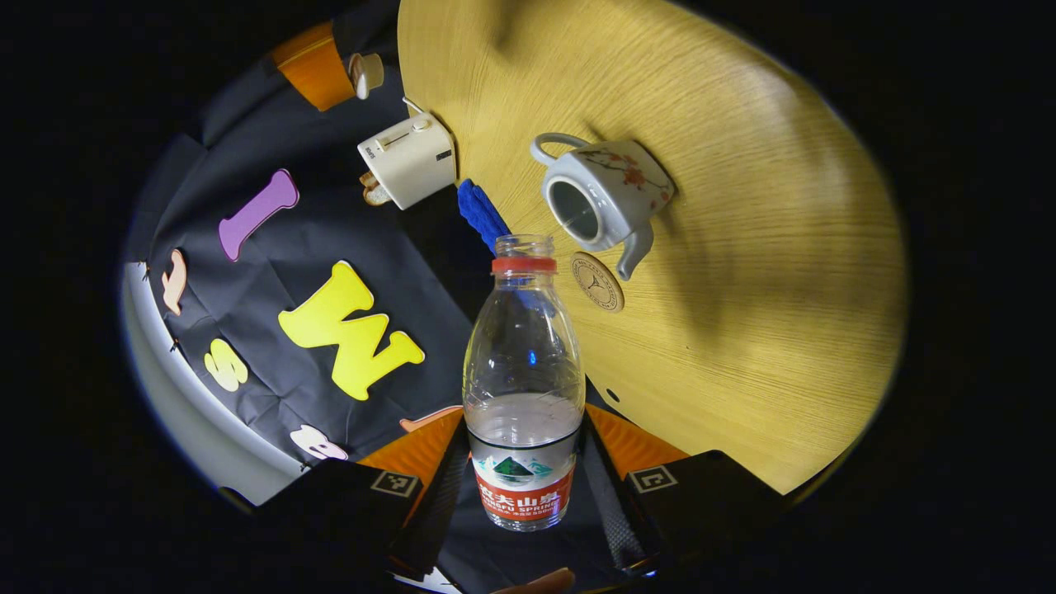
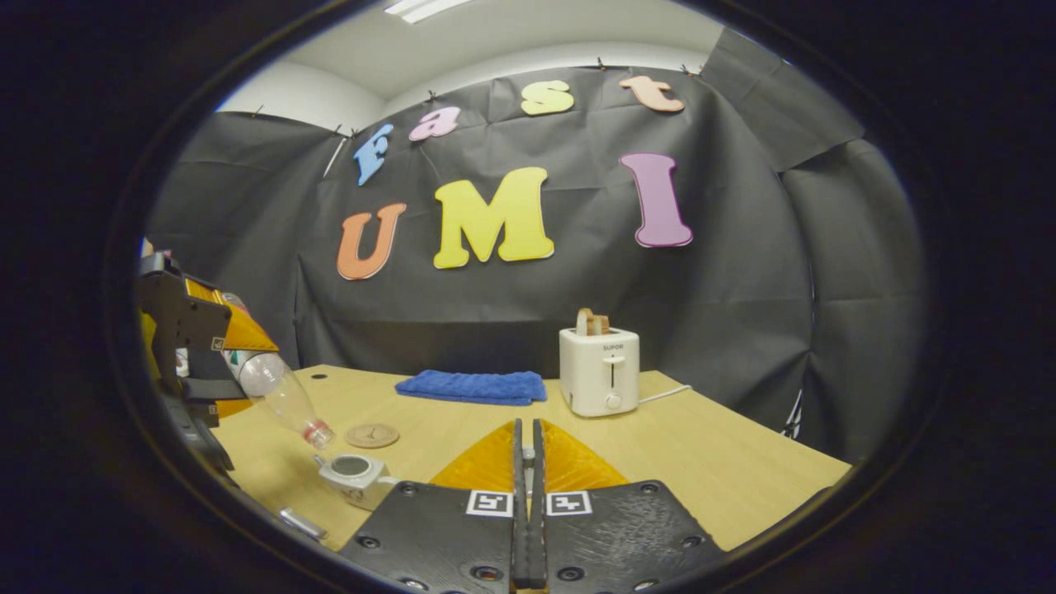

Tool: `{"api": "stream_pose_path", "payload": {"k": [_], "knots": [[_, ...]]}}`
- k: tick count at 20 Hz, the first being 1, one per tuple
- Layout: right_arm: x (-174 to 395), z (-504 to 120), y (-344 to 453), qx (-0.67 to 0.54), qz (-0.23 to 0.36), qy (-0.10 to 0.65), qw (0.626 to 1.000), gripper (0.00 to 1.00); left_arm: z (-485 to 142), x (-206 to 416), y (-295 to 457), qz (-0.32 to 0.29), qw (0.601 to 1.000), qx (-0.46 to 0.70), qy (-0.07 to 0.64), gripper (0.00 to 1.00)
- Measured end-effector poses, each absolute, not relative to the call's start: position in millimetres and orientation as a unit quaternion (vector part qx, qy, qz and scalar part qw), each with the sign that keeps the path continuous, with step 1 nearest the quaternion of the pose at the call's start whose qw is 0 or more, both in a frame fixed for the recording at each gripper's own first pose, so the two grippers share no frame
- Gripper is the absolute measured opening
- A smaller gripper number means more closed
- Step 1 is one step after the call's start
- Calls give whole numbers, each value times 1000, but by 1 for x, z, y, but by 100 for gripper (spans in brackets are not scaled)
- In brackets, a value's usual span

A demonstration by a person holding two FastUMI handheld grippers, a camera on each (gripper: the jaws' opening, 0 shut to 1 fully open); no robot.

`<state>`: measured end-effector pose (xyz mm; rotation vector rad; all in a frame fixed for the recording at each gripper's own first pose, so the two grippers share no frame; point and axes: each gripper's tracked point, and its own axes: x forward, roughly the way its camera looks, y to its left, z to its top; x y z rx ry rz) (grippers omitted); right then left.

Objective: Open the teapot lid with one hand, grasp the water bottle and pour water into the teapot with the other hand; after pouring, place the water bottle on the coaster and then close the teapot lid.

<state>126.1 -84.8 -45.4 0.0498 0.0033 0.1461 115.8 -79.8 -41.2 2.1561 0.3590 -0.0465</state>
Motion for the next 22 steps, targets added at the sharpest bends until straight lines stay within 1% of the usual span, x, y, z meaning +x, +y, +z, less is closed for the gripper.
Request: {"api": "stream_pose_path", "payload": {"k": [4,5,6,8,12,16,20,22], "knots": [[125,-46,-84,26,76,2,997,0,-47,118,-76,-28,462,873,156,77],[125,-46,-83,27,77,2,997,0,-48,119,-74,-29,465,871,158,81],[126,-46,-84,26,77,3,997,0,-50,118,-72,-30,469,868,159,77],[127,-46,-85,28,75,3,997,0,-53,121,-69,-36,490,856,159,77],[127,-47,-89,28,69,3,997,0,-56,125,-58,-34,580,799,158,77],[127,-45,-93,30,65,1,997,0,-53,139,-48,-20,689,708,151,77],[129,-48,-95,28,61,4,998,0,-45,164,-37,13,817,560,141,77],[129,-48,-95,27,61,4,998,0,-41,175,-39,30,867,480,129,77]]}}
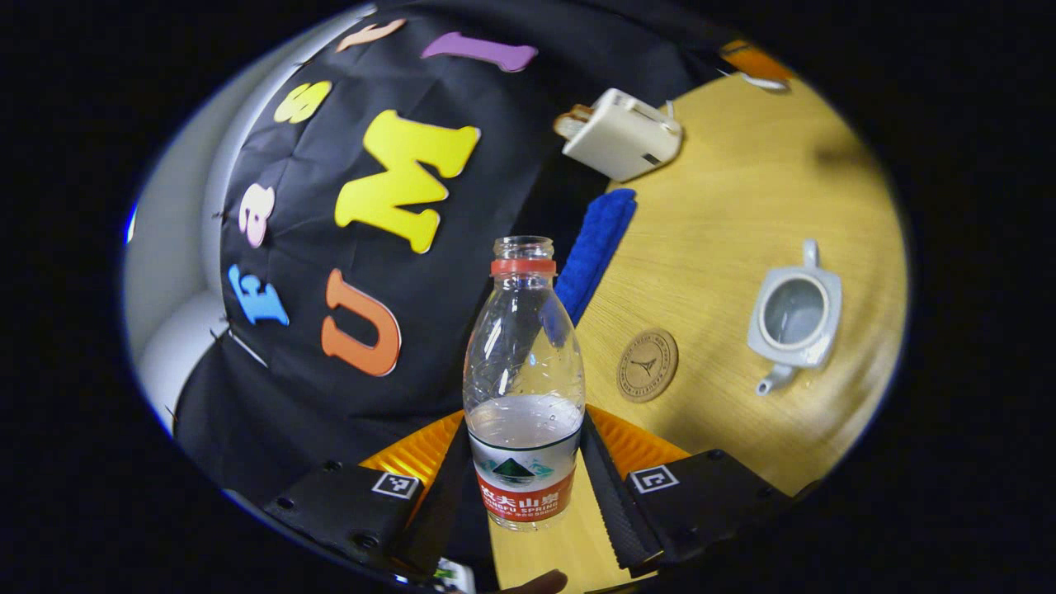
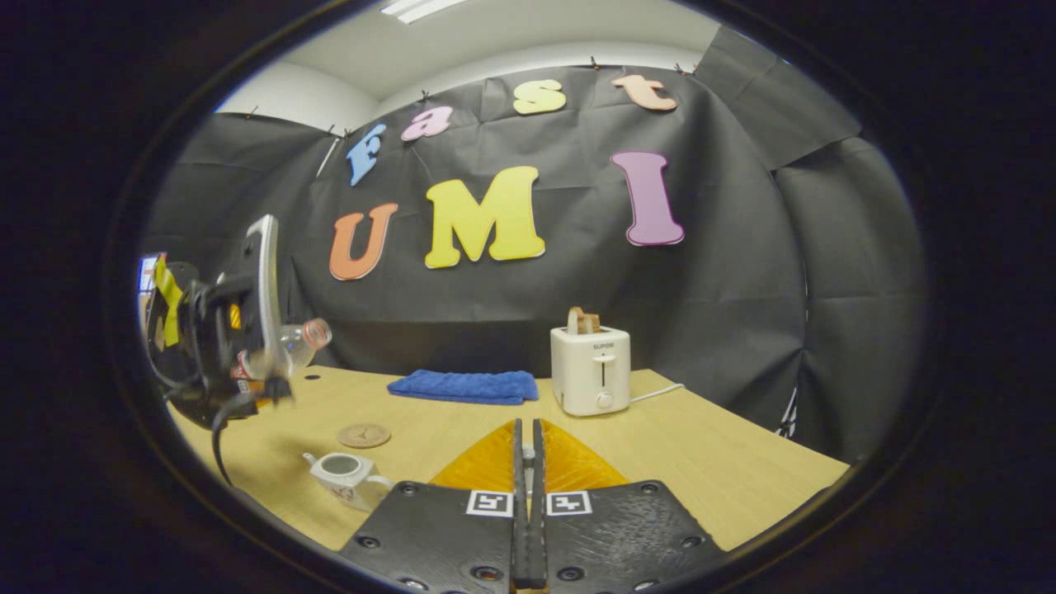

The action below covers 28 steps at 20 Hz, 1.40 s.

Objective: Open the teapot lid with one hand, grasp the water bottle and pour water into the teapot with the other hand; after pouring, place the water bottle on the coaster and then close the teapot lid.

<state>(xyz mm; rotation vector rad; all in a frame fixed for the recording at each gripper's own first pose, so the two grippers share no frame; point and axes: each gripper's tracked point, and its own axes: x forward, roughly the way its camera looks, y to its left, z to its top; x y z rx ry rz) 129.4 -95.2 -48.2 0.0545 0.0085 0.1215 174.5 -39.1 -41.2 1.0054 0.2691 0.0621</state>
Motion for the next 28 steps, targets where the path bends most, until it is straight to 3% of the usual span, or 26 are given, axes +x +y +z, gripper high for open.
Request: {"api": "stream_pose_path", "payload": {"k": [3,10,17,28], "knots": [[129,-49,-93,26,62,3,998,0,-41,193,-46,38,917,380,113,77],[131,-52,-93,26,62,8,998,0,-35,231,-63,31,989,136,48,77],[135,-59,-90,26,66,15,997,0,-60,273,-81,-8,999,17,35,78],[139,-69,-86,21,72,25,997,0,-98,285,-74,-19,998,-1,66,82]]}}
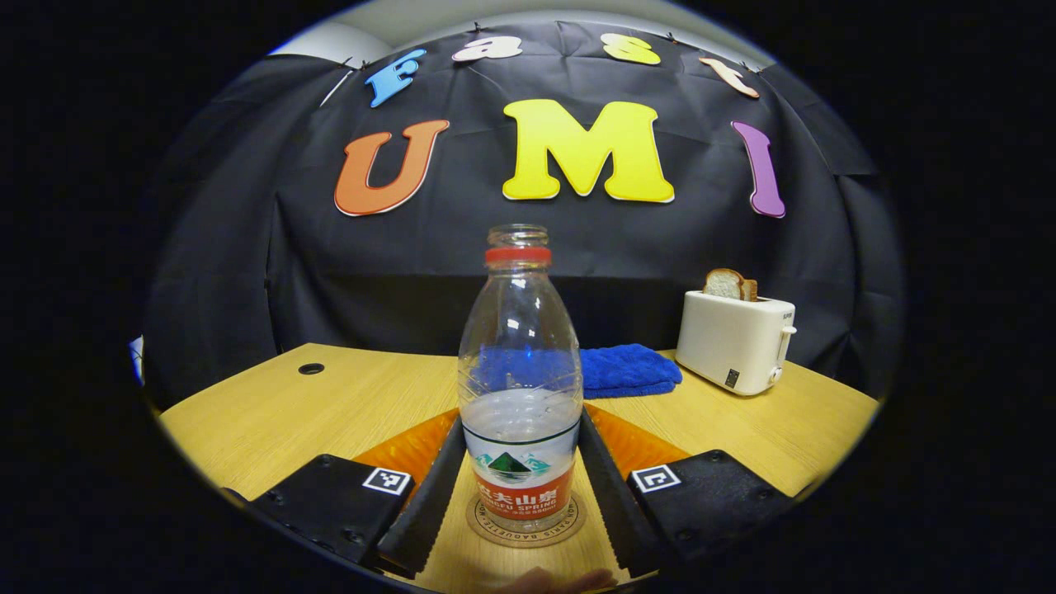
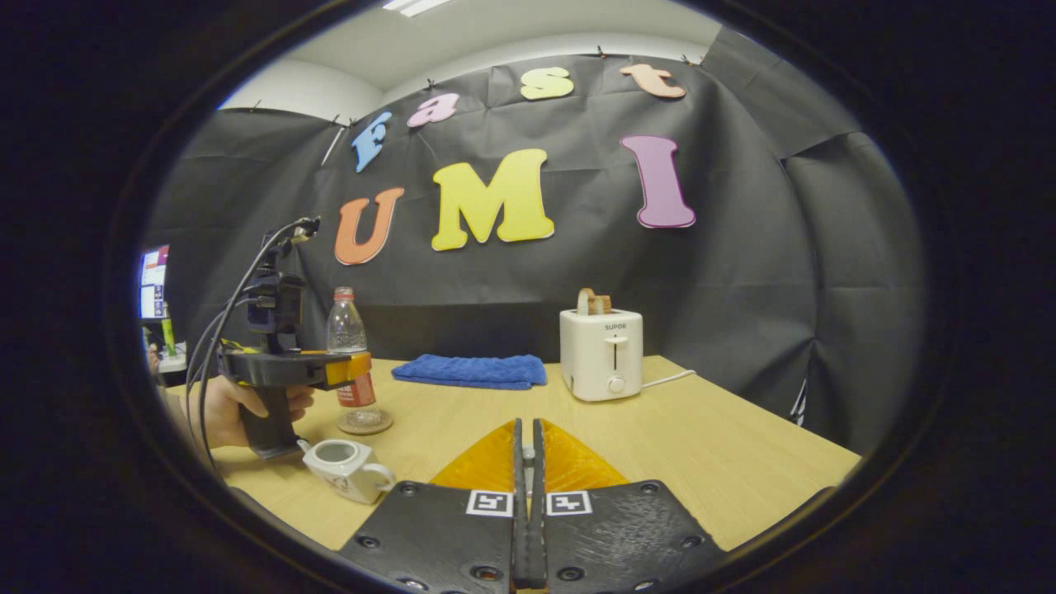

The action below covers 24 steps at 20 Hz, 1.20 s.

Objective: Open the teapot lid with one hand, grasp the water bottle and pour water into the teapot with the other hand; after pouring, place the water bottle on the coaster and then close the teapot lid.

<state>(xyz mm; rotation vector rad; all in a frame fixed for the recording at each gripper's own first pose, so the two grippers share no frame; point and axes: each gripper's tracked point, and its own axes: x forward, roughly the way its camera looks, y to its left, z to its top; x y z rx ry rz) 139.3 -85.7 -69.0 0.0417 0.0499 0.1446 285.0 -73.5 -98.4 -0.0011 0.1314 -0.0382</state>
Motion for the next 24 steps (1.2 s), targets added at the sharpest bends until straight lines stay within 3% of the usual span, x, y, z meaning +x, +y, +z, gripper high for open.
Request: {"api": "stream_pose_path", "payload": {"k": [24], "knots": [[127,-50,-70,-16,75,3,997,0,-129,237,-70,-62,994,15,84,95]]}}
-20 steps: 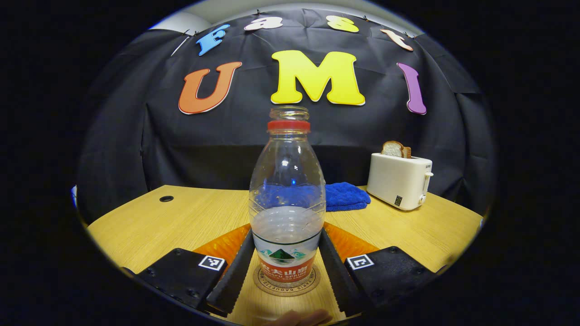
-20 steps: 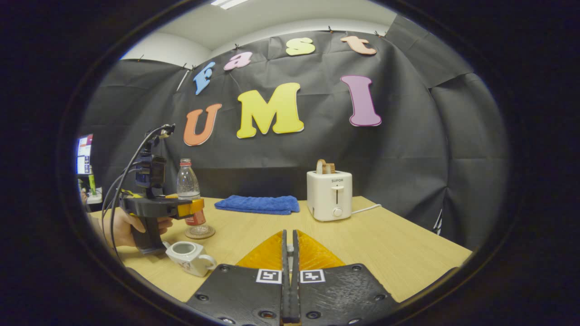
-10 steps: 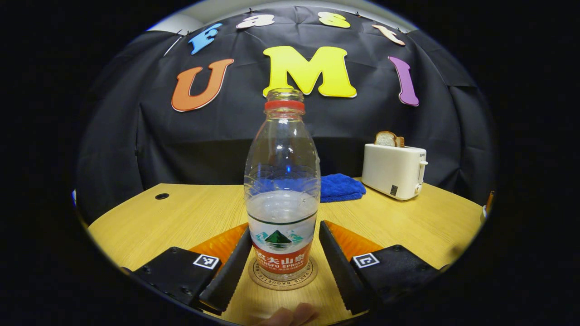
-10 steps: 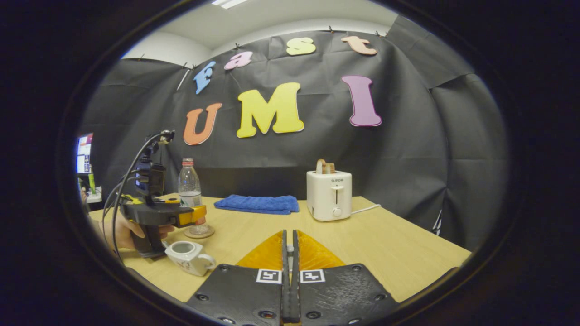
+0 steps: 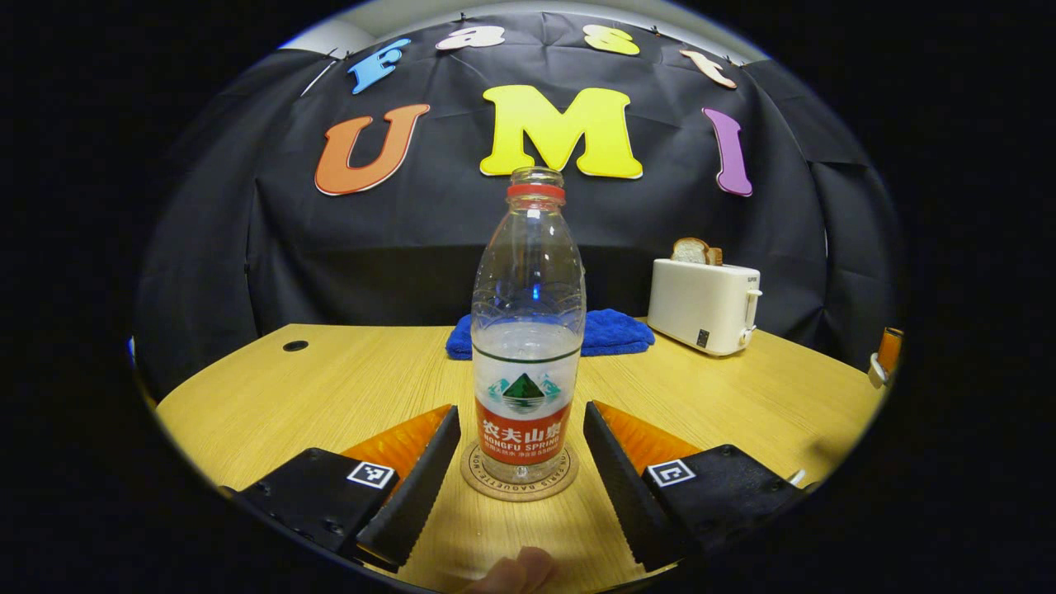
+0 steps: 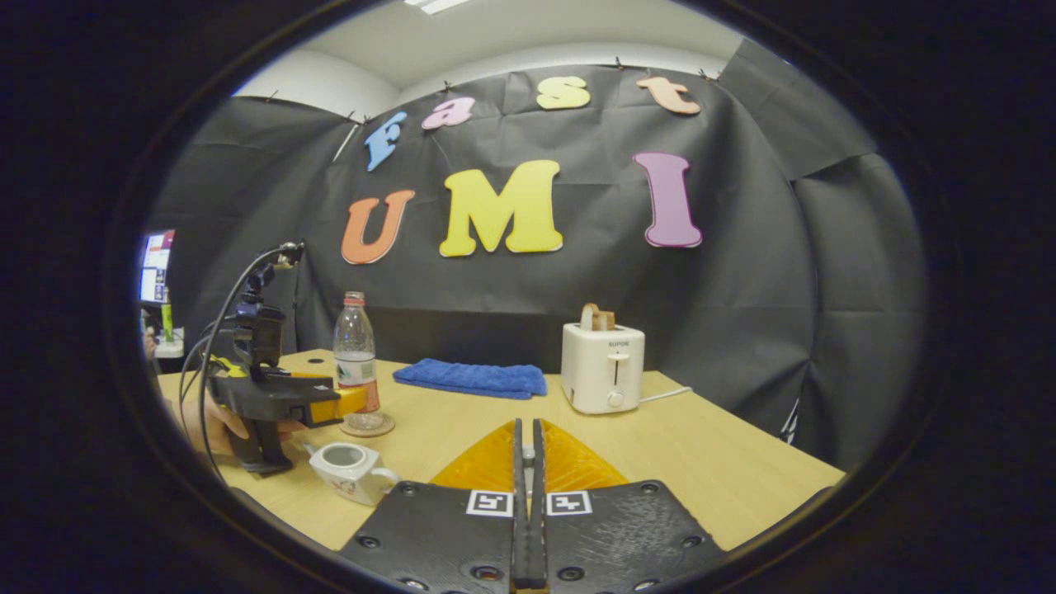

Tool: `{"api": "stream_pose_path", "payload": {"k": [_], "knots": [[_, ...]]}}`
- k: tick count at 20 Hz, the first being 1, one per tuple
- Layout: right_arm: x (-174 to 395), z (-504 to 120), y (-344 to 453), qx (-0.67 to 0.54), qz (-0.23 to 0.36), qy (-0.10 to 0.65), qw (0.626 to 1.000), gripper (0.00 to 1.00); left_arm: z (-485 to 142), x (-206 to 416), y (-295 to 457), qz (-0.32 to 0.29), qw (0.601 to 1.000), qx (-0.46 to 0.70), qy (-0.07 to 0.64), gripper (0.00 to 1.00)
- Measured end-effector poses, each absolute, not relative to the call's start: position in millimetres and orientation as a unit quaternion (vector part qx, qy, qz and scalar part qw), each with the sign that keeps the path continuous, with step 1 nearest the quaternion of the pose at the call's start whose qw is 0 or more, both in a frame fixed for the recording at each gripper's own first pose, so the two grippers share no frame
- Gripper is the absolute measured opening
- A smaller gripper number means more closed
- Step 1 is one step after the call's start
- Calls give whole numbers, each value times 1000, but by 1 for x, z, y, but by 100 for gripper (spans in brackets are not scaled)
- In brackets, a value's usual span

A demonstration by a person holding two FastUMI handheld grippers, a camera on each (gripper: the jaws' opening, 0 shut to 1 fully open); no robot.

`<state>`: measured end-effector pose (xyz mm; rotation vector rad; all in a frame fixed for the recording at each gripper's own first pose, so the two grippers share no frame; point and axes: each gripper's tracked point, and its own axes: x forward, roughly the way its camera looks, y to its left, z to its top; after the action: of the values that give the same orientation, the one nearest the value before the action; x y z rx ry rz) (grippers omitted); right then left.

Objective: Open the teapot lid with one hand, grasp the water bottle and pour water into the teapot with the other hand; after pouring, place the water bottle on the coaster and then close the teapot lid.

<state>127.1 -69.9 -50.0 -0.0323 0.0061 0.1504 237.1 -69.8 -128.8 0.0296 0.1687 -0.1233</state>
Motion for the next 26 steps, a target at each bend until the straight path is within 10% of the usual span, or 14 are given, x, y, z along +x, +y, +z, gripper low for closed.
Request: {"api": "stream_pose_path", "payload": {"k": [26], "knots": [[128,-74,84,17,210,79,974,0,-25,33,33,26,998,21,44,95]]}}
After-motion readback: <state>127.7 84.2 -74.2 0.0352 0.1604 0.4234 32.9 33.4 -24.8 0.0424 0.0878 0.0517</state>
